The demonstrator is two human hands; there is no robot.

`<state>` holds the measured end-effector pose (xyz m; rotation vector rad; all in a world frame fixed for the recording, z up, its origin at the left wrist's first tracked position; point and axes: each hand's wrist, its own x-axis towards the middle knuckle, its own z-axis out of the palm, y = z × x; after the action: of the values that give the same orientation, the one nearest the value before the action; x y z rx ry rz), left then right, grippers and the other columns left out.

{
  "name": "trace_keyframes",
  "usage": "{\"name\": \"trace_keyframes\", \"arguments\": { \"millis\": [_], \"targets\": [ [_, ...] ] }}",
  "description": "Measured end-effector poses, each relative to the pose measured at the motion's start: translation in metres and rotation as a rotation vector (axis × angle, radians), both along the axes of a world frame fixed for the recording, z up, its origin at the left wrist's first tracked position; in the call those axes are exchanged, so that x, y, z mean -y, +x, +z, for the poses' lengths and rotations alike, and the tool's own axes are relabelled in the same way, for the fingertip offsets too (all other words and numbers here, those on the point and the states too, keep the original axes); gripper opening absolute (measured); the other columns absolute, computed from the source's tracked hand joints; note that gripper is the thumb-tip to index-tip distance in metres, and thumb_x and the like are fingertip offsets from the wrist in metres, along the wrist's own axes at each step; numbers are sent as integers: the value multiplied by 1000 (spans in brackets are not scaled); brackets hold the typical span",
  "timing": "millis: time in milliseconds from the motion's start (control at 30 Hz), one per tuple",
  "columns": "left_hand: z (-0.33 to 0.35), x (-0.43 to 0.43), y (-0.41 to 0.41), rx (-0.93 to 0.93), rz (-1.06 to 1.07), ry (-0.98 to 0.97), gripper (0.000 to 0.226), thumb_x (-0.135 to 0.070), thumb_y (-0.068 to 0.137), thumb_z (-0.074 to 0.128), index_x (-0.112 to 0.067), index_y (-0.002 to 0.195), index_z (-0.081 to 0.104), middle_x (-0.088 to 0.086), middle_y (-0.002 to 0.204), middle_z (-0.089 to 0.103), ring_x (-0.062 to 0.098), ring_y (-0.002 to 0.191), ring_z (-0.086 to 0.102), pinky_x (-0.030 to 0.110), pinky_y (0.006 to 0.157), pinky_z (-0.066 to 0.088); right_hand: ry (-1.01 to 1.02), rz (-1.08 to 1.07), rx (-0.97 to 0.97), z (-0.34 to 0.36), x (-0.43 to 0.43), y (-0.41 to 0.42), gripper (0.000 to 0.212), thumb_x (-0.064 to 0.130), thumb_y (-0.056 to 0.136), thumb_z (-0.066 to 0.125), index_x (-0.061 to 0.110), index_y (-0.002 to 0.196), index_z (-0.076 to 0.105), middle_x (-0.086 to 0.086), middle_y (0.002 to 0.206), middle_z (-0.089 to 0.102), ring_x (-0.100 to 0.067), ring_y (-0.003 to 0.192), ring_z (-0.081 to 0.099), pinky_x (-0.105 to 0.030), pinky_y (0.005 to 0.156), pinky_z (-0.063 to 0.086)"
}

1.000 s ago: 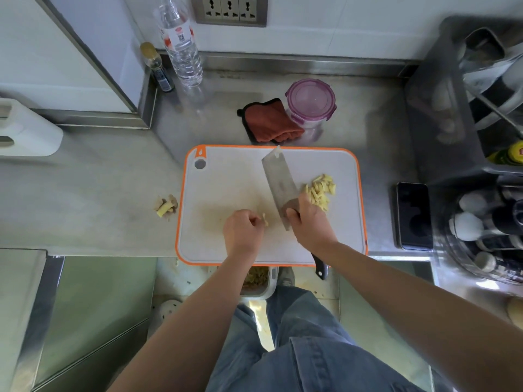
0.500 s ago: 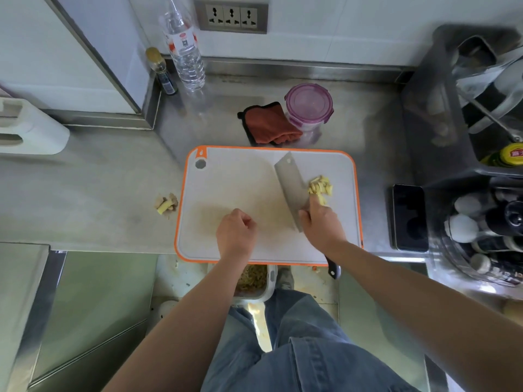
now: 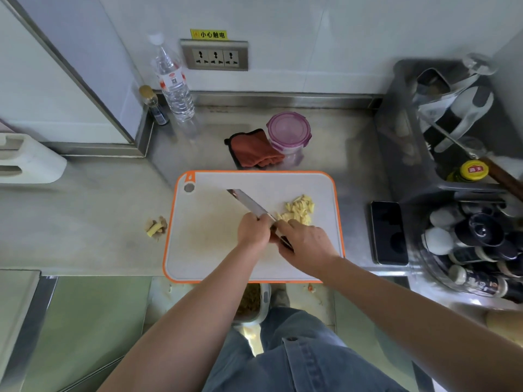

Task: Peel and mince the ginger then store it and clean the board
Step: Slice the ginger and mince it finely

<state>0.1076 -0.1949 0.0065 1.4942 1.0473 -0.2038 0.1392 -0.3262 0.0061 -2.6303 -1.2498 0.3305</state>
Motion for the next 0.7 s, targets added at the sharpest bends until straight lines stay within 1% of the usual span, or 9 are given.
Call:
{"name": "trace_keyframes", "arguments": {
  "millis": [100,167,233,300,367,433,567,633,700],
  "targets": [
    [-1,-6,-2,-22,49,-15,22,-20,93,43,-5,95,58,19,92,67,37,79,69,51,74,58,82,4,-64,3,11,9,37,43,95,42,23,124,54,-2,98,62,-26,77,62,-30,62,40],
    [2,-9,-3,-17,82,-29,23,-19,95,42,-3,101,58,17,92,67,33,78,69,49,74,59,130,-97,-165,2,16,16,43,46,96,34,28,131,51,-1,117,57,-24,98,59,-33,77,44],
    [5,-11,-4,-14,139,-72,22,-19,95,42,-3,98,56,11,84,62,29,74,66,49,76,59,147,-102,-283,-2,17,21,50,51,95,25,37,140,41,-1,142,40,-23,127,40,-38,99,37],
    [6,-11,-4,1,209,-132,18,-15,93,41,-4,94,55,9,80,58,27,68,64,45,70,60,134,-8,-370,-5,11,22,50,55,96,20,46,143,31,4,156,15,-22,139,17,-42,111,22],
    [8,-12,-3,22,254,-174,17,-11,92,40,-7,88,55,10,78,59,23,66,62,34,56,56,101,37,-437,-8,4,22,47,54,97,19,49,144,26,10,159,0,-19,142,6,-44,113,13],
    [7,-12,-4,38,281,-184,18,-10,92,39,-8,84,54,9,75,58,21,67,59,28,48,50,68,-13,-472,-14,3,24,49,55,97,15,49,145,23,13,158,-6,-19,144,-1,-46,115,8],
    [6,-15,-6,37,274,-193,18,-12,93,38,-10,84,53,9,76,56,22,73,57,31,57,51,24,-141,-412,-20,8,34,58,59,95,9,40,149,18,14,158,-13,-16,146,-8,-52,117,9],
    [5,-17,-5,36,261,-180,20,-14,93,38,-7,91,57,10,78,58,23,74,58,33,61,52,103,-51,-381,-14,5,33,58,61,94,7,43,148,15,14,158,-13,-14,146,-10,-46,118,3],
    [5,-17,-3,46,251,-168,21,-14,91,39,-8,89,59,11,80,60,24,75,58,35,64,51,114,90,-367,-10,-3,29,56,58,94,6,45,148,14,15,158,-14,-11,145,-14,-39,115,-3]
  ]
}}
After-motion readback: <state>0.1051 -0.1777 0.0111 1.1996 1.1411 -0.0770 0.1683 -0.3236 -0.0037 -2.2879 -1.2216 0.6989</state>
